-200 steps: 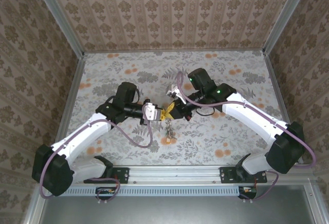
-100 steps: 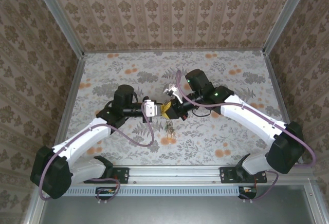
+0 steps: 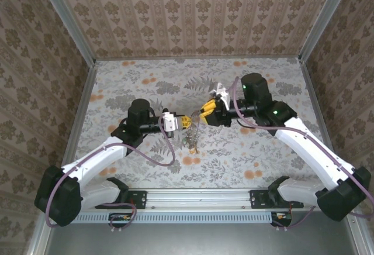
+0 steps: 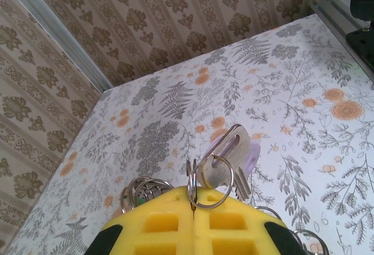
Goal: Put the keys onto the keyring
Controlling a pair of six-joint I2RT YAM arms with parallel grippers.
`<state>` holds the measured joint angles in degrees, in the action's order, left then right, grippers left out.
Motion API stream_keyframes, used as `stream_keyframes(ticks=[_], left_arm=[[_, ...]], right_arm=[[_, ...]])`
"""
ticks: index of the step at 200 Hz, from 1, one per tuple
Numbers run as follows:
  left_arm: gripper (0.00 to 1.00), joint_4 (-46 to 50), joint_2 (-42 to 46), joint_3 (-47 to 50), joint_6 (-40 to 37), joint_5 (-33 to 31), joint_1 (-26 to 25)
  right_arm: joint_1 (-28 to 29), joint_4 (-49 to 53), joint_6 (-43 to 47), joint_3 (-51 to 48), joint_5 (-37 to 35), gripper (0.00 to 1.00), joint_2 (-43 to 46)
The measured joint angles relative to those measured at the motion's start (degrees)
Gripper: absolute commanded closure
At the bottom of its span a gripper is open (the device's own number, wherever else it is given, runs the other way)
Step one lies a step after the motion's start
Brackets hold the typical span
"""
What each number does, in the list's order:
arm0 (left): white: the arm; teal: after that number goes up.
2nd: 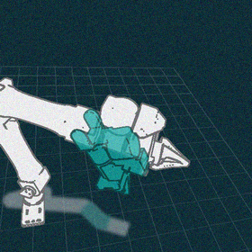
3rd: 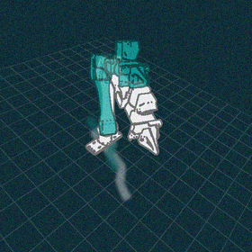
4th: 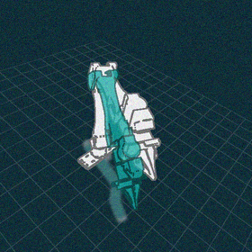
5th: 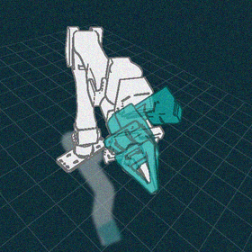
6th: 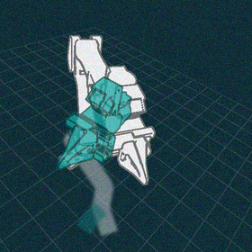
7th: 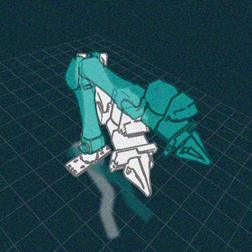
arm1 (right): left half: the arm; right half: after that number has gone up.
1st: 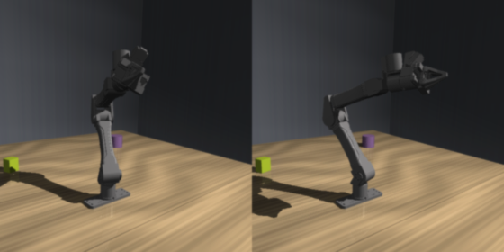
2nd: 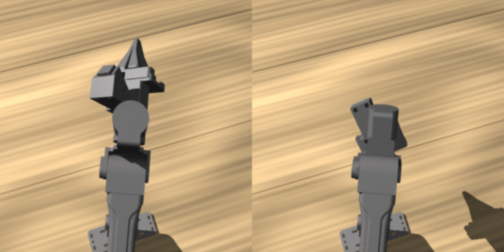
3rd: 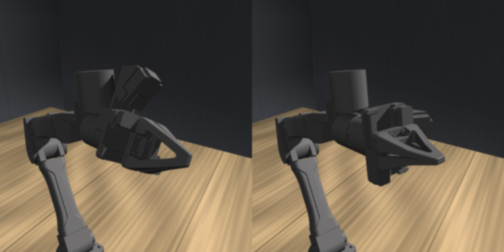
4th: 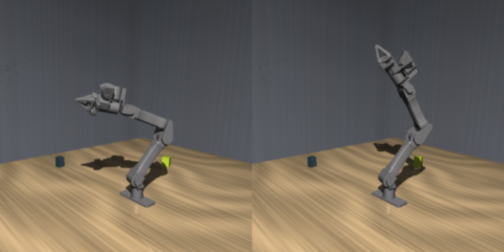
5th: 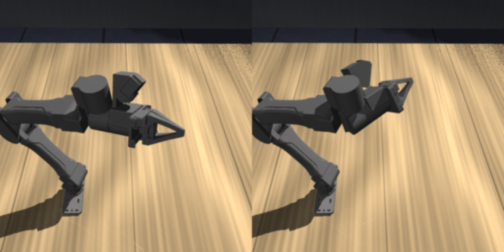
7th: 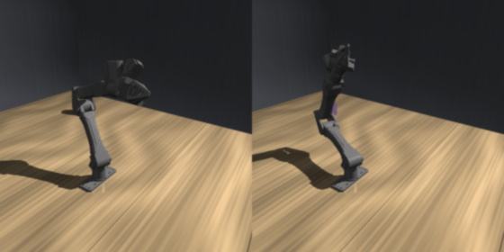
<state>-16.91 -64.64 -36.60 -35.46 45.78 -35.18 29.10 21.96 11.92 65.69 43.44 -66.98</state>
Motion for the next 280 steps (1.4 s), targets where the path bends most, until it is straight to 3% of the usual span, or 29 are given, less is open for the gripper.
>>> stream_keyframes(ticks=[37, 64, 93, 128, 184, 280], left_arm=[[1.0, -3.3, 0.0, 0.2, 1.7, 0.5, 0.0], [1.0, -4.3, 0.0, 0.2, 2.1, 1.8, 0.0], [1.0, -4.5, 0.0, 0.2, 2.1, 3.3, -0.1], [1.0, -4.6, 0.0, 0.2, 2.1, 4.5, -0.2], [1.0, -4.6, 0.0, 0.2, 2.1, 4.8, -1.2], [1.0, -5.1, 0.0, 0.2, 2.1, 4.8, -3.1]], right_arm=[[-0.3, -0.8, 11.1, -3.1, -6.6, 0.69, 0.9], [4.7, 0.3, 23.6, -4.1, -14.1, 0.69, 0.2], [7.5, -0.5, 29.9, -5.1, -16.8, 0.7, 0.2], [8.0, -1.4, 33.3, -5.3, -19.2, 0.76, 0.2], [9.6, -1.4, 34.7, -5.3, -19.0, 0.69, -0.2], [10.8, 0.5, 34.8, -5.3, -18.7, 0.75, -0.6]])
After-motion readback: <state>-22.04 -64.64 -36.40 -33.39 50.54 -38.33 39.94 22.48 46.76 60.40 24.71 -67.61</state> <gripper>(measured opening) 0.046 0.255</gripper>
